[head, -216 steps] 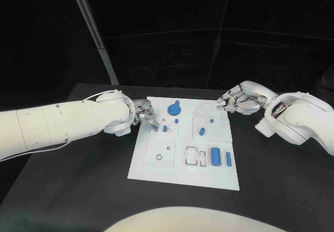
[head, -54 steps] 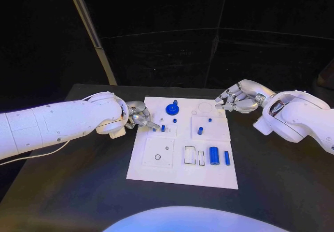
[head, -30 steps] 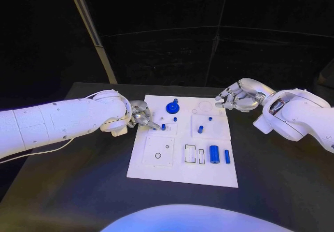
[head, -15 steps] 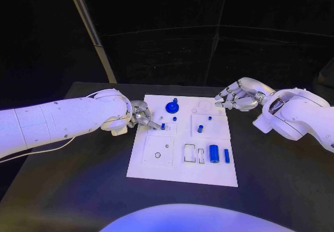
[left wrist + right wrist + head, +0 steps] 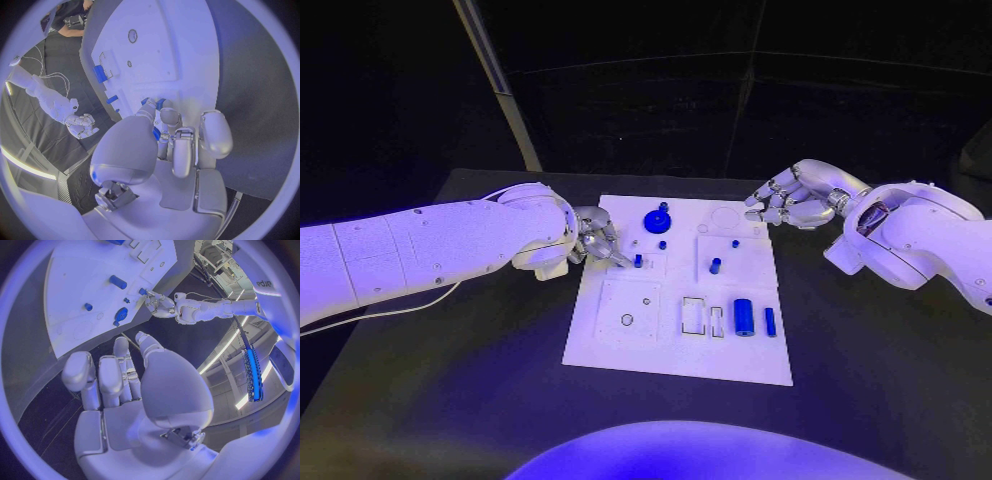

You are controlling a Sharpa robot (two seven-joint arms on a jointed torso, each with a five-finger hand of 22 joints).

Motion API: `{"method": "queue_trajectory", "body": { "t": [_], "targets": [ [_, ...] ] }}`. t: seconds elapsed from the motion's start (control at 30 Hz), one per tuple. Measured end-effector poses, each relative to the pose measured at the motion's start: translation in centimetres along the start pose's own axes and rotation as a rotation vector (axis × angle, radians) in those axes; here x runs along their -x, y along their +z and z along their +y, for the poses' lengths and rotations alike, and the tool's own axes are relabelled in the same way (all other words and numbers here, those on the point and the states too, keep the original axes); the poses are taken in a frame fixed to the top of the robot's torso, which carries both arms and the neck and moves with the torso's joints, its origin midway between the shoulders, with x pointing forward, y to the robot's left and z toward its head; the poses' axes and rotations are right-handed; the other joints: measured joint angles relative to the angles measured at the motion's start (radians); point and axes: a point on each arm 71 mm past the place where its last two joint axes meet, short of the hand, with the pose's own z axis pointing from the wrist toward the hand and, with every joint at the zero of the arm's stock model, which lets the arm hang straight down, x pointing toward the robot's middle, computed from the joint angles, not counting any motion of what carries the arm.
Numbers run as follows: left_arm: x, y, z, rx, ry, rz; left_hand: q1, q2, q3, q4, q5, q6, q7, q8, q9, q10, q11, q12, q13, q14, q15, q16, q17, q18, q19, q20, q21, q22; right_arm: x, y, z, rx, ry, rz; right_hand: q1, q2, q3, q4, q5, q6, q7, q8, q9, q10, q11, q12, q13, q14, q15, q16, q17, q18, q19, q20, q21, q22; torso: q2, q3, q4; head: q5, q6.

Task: Assemble the parts on the task board

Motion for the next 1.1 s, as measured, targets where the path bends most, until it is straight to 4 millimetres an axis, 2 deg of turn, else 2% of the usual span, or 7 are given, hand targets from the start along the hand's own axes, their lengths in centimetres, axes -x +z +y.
{"method": "queue_trajectory", "body": {
  "t": [0.07,0.13,0.37,0.47,0.6,0.7,1.1],
  "targets": [
    [0.04,-0.01,-0.01,-0.001,-0.005,-0.001,0.009,-0.009,0.037,0.004,0.004,-0.004,0.004,-0.009,-0.007,-0.004,0.001,-0.011,-0.006,0.0,0.0,0.0,0.0,0.0,0.0,0.0,0.0,0.001,-0.02,0.02,0.02,0.001,0.0,0.0,0.0,0.0,0.0,0.0,0.0,0.0,0.0,0.0,0.0,0.0,0.0,0.0,0.0,0.0,0.0,0.0,0.0,0.0,0.0,0.0,0.0,0.0,0.0,0.0,0.0,0.001,0.0],
    [0.08,-0.02,-0.02,-0.002,-0.008,-0.003,0.008,-0.02,0.091,0.025,0.004,-0.004,0.004,-0.015,-0.008,-0.007,0.003,-0.015,-0.012,0.0,0.0,0.0,0.0,0.0,0.0,0.0,0.0,0.003,-0.02,0.03,0.03,0.001,0.0,0.001,0.0,0.0,0.0,0.0,0.0,0.0,0.0,0.0,0.0,0.0,0.0,0.0,0.0,0.0,0.0,0.0,0.0,0.0,0.0,0.0,0.0,0.0,0.0,0.0,0.0,0.001,-0.001],
    [0.02,-0.02,0.06,0.0,-0.015,-0.005,-0.101,-0.134,0.375,0.008,0.009,0.0,0.007,-0.011,0.0,-0.006,0.003,-0.02,-0.018,0.0,0.0,0.0,0.0,0.0,0.0,0.0,0.0,0.011,-0.03,0.04,0.02,0.001,0.0,0.002,0.0,0.0,0.0,0.0,0.0,0.0,0.0,0.0,0.0,0.0,0.0,0.0,0.0,0.0,0.0,0.0,0.0,0.0,0.0,0.0,0.0,0.0,0.0,0.0,0.0,0.002,-0.001],
    [0.0,-0.06,0.13,0.002,-0.017,-0.005,-0.132,-0.165,0.444,-0.007,0.011,0.0,0.008,-0.002,0.009,-0.001,0.004,-0.02,-0.018,0.0,0.0,0.0,0.0,0.0,0.0,0.0,0.0,0.013,-0.04,0.05,0.02,0.001,0.0,0.003,0.0,0.0,0.0,0.0,0.0,0.0,0.0,0.0,0.0,0.0,0.0,0.0,0.0,0.0,0.0,0.0,0.0,0.0,0.0,0.0,0.0,0.0,0.0,0.0,0.0,0.002,-0.001],
    [0.05,-0.17,0.33,0.005,-0.02,-0.005,-0.159,-0.173,0.509,-0.038,0.011,0.0,0.008,0.007,0.017,0.002,0.003,-0.02,-0.015,0.0,0.0,0.0,0.0,0.0,0.0,0.0,0.0,0.013,-0.06,0.05,0.02,0.001,0.0,0.005,0.0,0.0,0.0,0.0,0.0,0.0,0.0,0.0,0.0,0.0,0.0,0.0,0.0,0.0,0.0,0.0,0.0,0.0,0.0,0.0,0.0,0.0,0.0,0.0004,0.0,0.003,-0.001],
    [0.05,-0.23,0.41,0.006,-0.02,-0.003,-0.167,-0.172,0.537,-0.046,0.012,-0.004,0.011,0.012,0.022,0.011,0.002,-0.02,-0.015,0.0,0.0,0.0,0.0,0.0,0.0,0.0,0.0,0.016,-0.07,0.05,0.01,0.0,0.0,0.007,0.0,0.0,0.0,0.0,0.0,0.0,0.0,0.0,0.0,0.0,0.0,0.0,0.0,0.0,0.0,0.0,0.0,0.0,0.0,0.0,0.0,0.0,0.0,0.0005,0.0,0.003,0.0],
    [-0.08,-0.45,0.24,-0.001,-0.028,0.005,-0.198,-0.174,0.579,-0.033,0.026,-0.006,0.013,0.032,0.04,0.021,0.005,-0.02,-0.015,0.0,0.0,0.0,0.0,0.0,0.0,0.0,0.0,0.021,-0.12,0.08,0.01,0.0,0.001,0.014,0.0,0.0,0.003,0.003,0.0,-0.004,0.004,0.0,0.0,0.0,0.0,0.0,-0.001,0.0,0.0,0.0,0.0,0.0,0.0,0.0,0.0,-0.001,0.0,0.0006,0.0001,0.004,0.003]
  ]
}}
